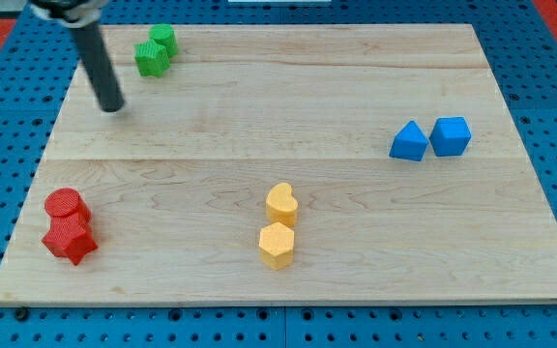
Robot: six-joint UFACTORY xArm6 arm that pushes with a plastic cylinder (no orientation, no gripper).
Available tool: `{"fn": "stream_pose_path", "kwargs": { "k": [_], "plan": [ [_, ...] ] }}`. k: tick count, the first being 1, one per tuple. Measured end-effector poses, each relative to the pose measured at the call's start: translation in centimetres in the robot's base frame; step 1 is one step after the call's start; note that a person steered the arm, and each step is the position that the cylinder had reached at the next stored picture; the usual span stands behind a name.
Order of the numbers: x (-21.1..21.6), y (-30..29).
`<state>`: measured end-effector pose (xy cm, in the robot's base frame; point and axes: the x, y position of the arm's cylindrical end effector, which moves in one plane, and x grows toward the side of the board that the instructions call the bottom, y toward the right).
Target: Push the green star towards the down
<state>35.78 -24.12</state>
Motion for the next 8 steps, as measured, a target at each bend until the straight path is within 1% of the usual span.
{"fn": "stream_pose_path", "kwargs": {
  "k": [2, 4, 6, 7, 8],
  "plan": [
    [-0.3, -3.7],
    [-0.3, -4.2],
    [-2.3, -4.2],
    [-6.1, -3.4],
    [-8.9, -0.5]
  ]
}}
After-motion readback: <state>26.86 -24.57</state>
